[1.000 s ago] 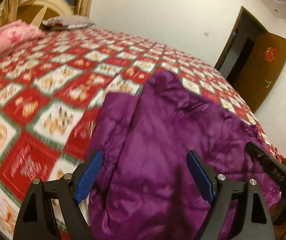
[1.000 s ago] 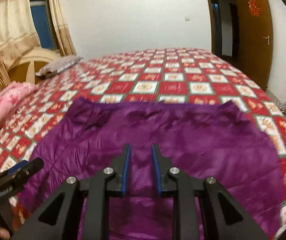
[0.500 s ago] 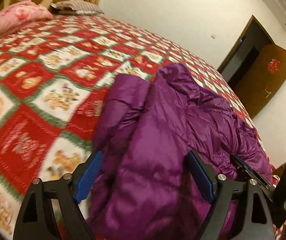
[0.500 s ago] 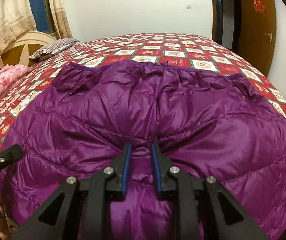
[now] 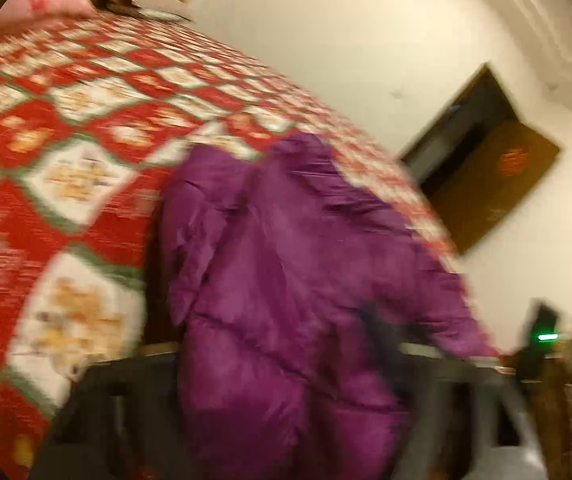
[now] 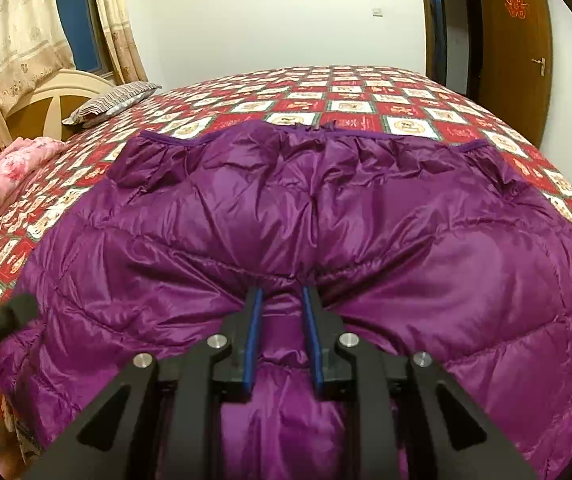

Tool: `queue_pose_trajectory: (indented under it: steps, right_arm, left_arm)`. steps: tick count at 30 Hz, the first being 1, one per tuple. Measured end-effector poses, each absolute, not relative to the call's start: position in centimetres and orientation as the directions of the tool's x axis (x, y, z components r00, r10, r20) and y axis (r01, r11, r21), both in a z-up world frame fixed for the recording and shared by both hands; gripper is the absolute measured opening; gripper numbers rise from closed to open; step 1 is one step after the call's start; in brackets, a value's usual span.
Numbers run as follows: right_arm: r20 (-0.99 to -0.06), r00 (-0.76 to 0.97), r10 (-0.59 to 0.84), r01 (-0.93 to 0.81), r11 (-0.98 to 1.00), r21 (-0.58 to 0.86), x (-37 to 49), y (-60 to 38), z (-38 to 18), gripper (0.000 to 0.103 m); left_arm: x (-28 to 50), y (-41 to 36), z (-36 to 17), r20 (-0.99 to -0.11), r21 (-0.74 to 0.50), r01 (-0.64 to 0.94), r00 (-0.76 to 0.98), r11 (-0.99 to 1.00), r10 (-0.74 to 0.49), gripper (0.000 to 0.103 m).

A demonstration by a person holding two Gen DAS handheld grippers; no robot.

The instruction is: Fold large clothes

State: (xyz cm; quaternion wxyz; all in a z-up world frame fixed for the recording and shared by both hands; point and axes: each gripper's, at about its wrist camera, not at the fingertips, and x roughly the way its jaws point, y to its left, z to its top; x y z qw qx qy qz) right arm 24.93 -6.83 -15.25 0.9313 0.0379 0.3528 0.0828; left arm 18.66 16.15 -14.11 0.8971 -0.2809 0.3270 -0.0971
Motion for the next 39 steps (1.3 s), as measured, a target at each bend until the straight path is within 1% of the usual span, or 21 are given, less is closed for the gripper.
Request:
queue_pose_trajectory:
  steps: [1,2,5,7,8,9,13,17,19,20,23,25,28,31,32,34,35,36,39]
  right_arm:
    - [-0.652,0.736,0.180,-0.127,0.984,0.129,25.0,-6.8,-15.3,0.024]
    - [-0.653,0.736,0.180,-0.125,0.984,0.130,25.0,-6.8,-15.3,0.024]
    - [-0.662,0.724,0.196,-0.122,0.980,0.157,25.2,-7.1,-15.3,0.025]
    - [-0.671,0.707,0.225,-0.117,0.972,0.202,25.2,-7.2,-15.1,0.025]
    - [-0.674,0.697,0.246,-0.118,0.966,0.230,25.2,-7.1,-15.0,0.027]
    - [-0.675,0.680,0.286,-0.122,0.952,0.280,25.2,-6.8,-14.9,0.027]
    - [-0.654,0.611,0.447,-0.177,0.882,0.437,25.1,-4.0,-14.6,0.026]
    - [-0.568,0.481,0.668,-0.313,0.736,0.600,24.6,1.2,-14.4,0.023]
    - [-0.526,0.419,0.740,-0.368,0.668,0.646,24.4,2.7,-14.1,0.023]
    - [-0.521,0.416,0.745,-0.379,0.663,0.646,24.3,2.8,-13.8,0.023]
    - [-0.508,0.466,0.725,-0.385,0.683,0.621,23.6,0.5,-12.5,0.023]
    - [-0.491,0.518,0.701,-0.363,0.699,0.616,23.1,-2.7,-11.6,0.023]
    - [-0.503,0.640,0.580,-0.274,0.784,0.557,21.4,-9.0,-10.3,0.023]
    - [-0.526,0.720,0.453,-0.164,0.847,0.506,19.5,-14.2,-9.8,0.025]
    - [-0.533,0.733,0.423,-0.136,0.859,0.494,19.1,-15.4,-9.7,0.026]
    - [-0.539,0.754,0.375,-0.090,0.872,0.480,18.6,-17.6,-9.7,0.034]
    - [-0.541,0.762,0.356,-0.069,0.875,0.479,18.2,-18.8,-9.8,0.041]
    - [-0.544,0.767,0.341,-0.050,0.877,0.478,17.8,-19.6,-9.9,0.046]
    - [-0.541,0.776,0.324,-0.031,0.876,0.481,17.2,-21.0,-10.0,0.046]
  left_arm:
    - [18.8,15.7,-13.6,-0.522,-0.565,0.015,0.768,0.825,-0.371,0.025]
    - [18.8,15.2,-13.0,-0.502,-0.561,0.050,0.773,0.826,-0.388,0.017]
    - [18.8,13.8,-10.6,-0.444,-0.562,0.143,0.779,0.815,-0.443,0.009]
    - [18.2,13.6,-8.8,-0.397,-0.571,0.200,0.782,0.796,-0.481,0.007]
    - [17.8,13.5,-7.4,-0.367,-0.565,0.239,0.785,0.790,-0.500,0.007]
    - [17.3,13.3,-6.4,-0.351,-0.555,0.263,0.786,0.789,-0.509,0.006]
    - [15.7,13.1,-3.1,-0.329,-0.465,0.330,0.797,0.821,-0.507,0.006]
    - [14.0,14.0,-1.6,-0.323,-0.387,0.353,0.814,0.852,-0.483,0.006]
    - [13.8,14.1,-1.1,-0.320,-0.364,0.364,0.815,0.857,-0.482,0.006]
    - [13.7,13.9,-0.8,-0.319,-0.353,0.374,0.814,0.858,-0.486,0.006]
    - [13.3,11.7,-0.9,-0.324,-0.317,0.435,0.786,0.843,-0.527,0.006]
    - [13.1,9.2,-1.4,-0.342,-0.267,0.489,0.758,0.831,-0.556,0.006]
    - [12.6,5.1,-3.1,-0.383,-0.220,0.564,0.700,0.796,-0.603,0.006]
    - [12.3,1.6,-5.4,-0.435,-0.192,0.621,0.641,0.760,-0.633,0.006]
    - [12.2,0.6,-6.3,-0.454,-0.185,0.635,0.622,0.750,-0.638,0.006]
    - [12.4,-0.9,-7.9,-0.492,-0.173,0.651,0.593,0.739,-0.637,0.006]
    - [12.4,-1.5,-8.6,-0.511,-0.172,0.655,0.579,0.736,-0.635,0.006]
    - [12.7,-2.0,-9.5,-0.533,-0.174,0.658,0.563,0.733,-0.632,0.006]
    - [13.4,-3.1,-12.1,-0.592,-0.183,0.664,0.514,0.725,-0.620,0.006]
